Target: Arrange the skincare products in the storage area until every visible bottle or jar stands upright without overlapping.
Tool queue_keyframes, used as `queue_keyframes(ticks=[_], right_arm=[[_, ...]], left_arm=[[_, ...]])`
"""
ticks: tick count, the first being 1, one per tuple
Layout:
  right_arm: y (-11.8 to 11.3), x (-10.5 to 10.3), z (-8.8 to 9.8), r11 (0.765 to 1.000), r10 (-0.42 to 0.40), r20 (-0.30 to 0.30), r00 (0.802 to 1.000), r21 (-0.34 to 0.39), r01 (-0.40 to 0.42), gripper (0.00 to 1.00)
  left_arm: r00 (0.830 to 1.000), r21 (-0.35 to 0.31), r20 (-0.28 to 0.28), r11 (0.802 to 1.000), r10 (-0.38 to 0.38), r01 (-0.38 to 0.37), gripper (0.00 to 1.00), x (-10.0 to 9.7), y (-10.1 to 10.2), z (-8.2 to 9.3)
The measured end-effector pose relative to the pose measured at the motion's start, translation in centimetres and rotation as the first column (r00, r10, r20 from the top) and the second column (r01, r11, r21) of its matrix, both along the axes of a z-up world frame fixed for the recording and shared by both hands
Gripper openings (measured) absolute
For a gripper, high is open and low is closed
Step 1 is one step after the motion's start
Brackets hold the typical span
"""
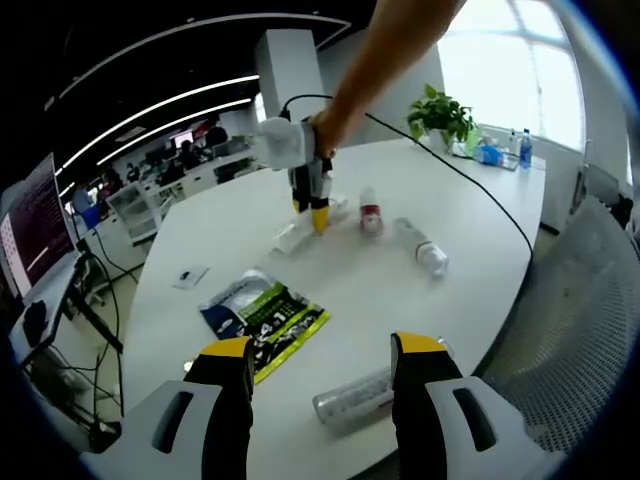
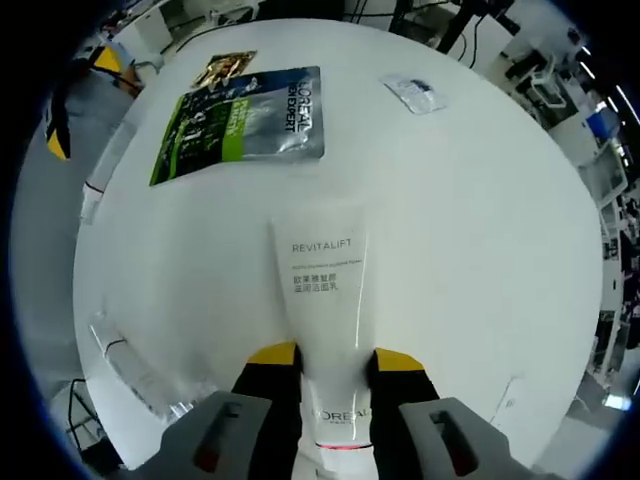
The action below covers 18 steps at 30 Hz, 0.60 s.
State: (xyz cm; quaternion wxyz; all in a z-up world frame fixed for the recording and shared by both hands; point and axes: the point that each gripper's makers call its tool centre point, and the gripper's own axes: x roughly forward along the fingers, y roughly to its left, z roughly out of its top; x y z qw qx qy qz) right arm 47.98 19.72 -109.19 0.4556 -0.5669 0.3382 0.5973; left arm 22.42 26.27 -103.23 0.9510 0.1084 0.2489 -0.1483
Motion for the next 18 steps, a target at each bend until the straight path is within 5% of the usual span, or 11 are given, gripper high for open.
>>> queue_keyframes(ticks=[10,16,18], right_arm=[[1.1,0.6,3.2,0.985,-0.091,0.026,0.996,0.149,0.086,0.13],[1.1,0.3,4.6,0.953,-0.181,-0.014,0.983,0.242,0.179,0.11],[1.1,-0.1,5.3,0.927,-0.241,-0.057,0.969,0.282,0.247,0.10]], left_arm=[[1.000,0.009,-0.003,1.000,0.002,-0.002,0.50,0.0,0.1,-0.1],[1.000,0.014,-0.005,1.000,0.001,-0.001,0.50,0.0,0.1,-0.1],[1.000,0.017,0.007,1.000,0.001,-0.002,0.52,0.0,0.1,0.1]])
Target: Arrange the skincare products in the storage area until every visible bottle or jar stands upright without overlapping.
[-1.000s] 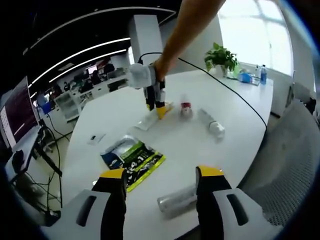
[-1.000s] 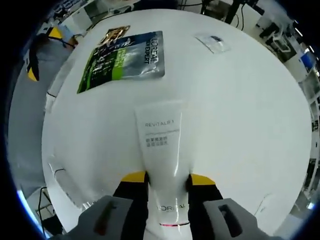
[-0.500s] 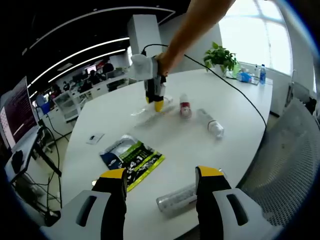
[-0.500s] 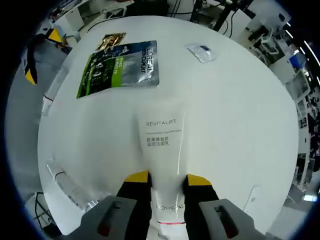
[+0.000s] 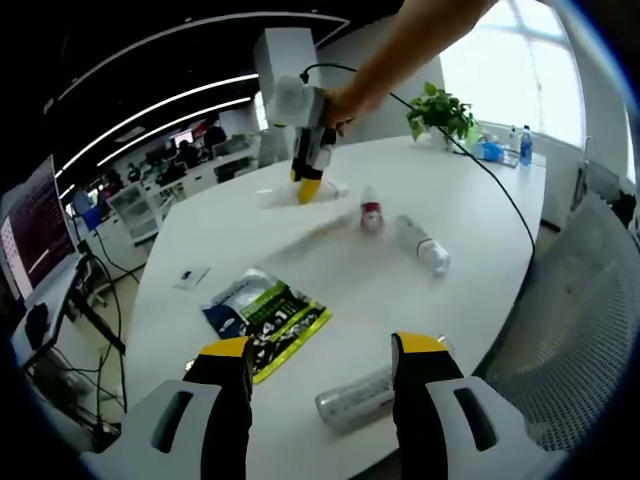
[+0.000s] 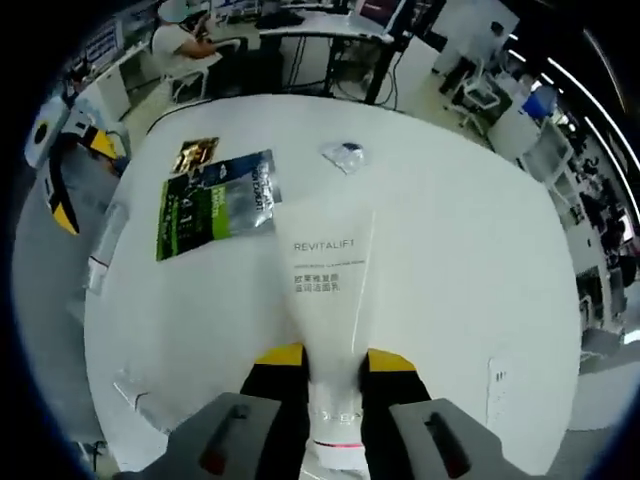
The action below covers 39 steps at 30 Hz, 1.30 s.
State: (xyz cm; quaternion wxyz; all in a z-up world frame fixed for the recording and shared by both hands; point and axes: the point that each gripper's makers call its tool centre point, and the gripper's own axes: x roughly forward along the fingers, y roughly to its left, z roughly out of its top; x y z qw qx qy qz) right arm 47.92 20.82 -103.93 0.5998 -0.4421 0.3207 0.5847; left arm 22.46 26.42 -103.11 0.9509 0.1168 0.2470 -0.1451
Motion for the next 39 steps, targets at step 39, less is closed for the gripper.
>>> queue_keyframes(ticks=[39], right_arm=[[-4.3,-10.1,12.4,0.707,-0.317,-0.207,0.925,0.599,0.377,0.12]], left_arm=[[0.999,-0.029,0.009,0.999,-0.045,0.045,0.54,-0.1,-1.2,0.4]])
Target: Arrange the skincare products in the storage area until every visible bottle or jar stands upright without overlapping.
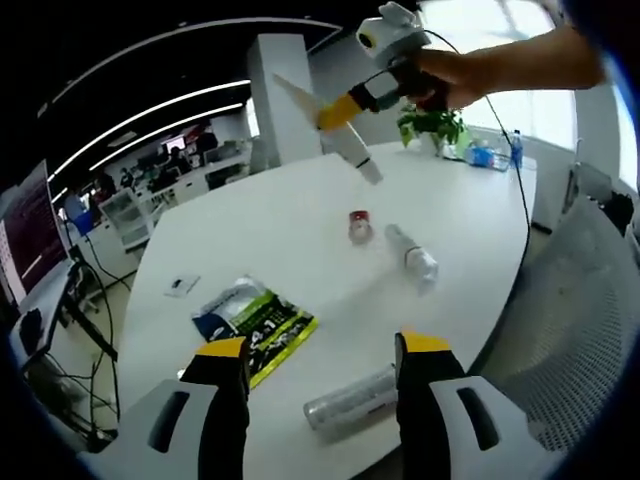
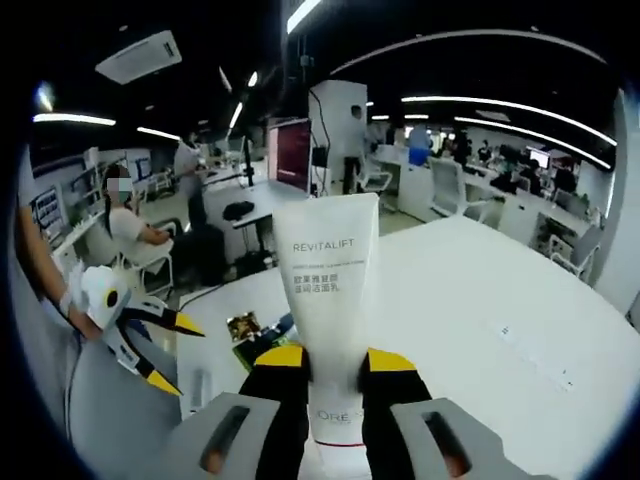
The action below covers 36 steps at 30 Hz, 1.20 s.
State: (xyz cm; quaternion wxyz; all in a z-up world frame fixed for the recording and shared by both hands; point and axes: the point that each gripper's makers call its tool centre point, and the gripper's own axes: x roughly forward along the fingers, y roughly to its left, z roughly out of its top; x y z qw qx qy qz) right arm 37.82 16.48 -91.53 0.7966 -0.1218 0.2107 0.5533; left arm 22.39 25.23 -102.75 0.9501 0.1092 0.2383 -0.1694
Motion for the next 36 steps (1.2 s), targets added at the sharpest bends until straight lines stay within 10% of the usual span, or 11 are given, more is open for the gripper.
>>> queue_keyframes(ticks=[20,32,36], right_arm=[[-3.6,-4.8,2.1,0.977,-0.120,-0.037,0.992,0.174,0.124,0.13],[-4.0,-8.2,2.2,0.960,-0.142,-0.070,0.987,0.232,0.154,0.14],[-3.4,-9.2,2.2,0.953,-0.142,-0.090,0.986,0.257,0.160,0.14]], left_arm=[[1.000,-0.099,0.013,0.995,0.014,-0.012,0.58,0.2,-0.1,1.2],[0.996,-0.191,0.092,0.982,0.003,0.015,0.59,1.0,-1.2,5.5],[0.984,-0.323,0.174,0.943,-0.028,0.084,0.65,1.9,-4.5,8.7]])
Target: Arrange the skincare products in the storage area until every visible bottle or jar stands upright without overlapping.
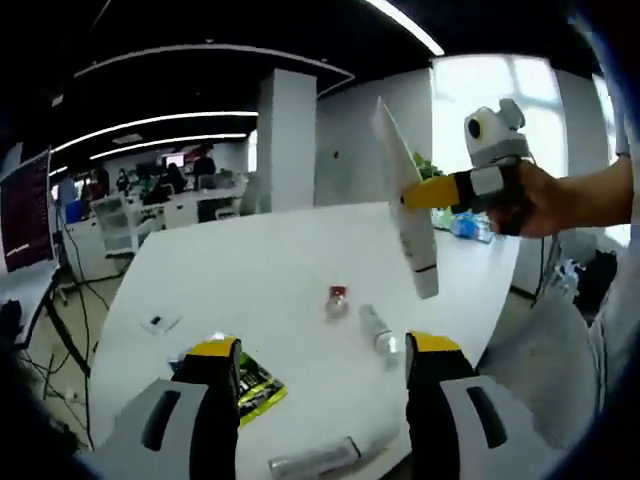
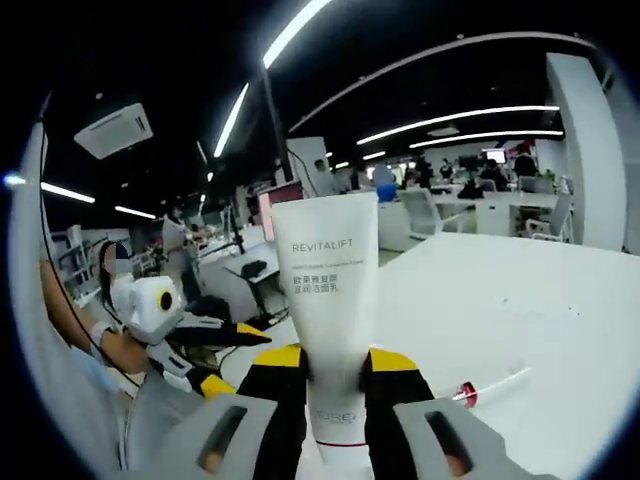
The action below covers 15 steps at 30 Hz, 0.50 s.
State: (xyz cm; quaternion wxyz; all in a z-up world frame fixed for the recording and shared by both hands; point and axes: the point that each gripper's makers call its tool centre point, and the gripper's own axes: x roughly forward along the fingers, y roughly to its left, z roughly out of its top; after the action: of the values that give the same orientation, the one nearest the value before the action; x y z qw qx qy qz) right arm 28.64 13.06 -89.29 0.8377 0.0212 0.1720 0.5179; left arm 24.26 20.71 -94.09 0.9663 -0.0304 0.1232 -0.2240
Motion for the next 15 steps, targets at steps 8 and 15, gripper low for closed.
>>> queue_keyframes(ticks=[8,15], right_arm=[[2.0,-2.9,-0.8,1.000,0.015,-0.011,1.000,0.009,-0.015,0.14],[3.0,-4.5,-1.3,1.000,0.014,-0.006,1.000,0.007,-0.014,0.14]], left_arm=[[0.999,-0.181,-0.009,0.983,-0.040,0.037,0.62,-0.5,-3.6,0.3],[0.995,-0.274,-0.018,0.957,-0.102,0.093,0.56,-1.2,-4.8,0.4]])
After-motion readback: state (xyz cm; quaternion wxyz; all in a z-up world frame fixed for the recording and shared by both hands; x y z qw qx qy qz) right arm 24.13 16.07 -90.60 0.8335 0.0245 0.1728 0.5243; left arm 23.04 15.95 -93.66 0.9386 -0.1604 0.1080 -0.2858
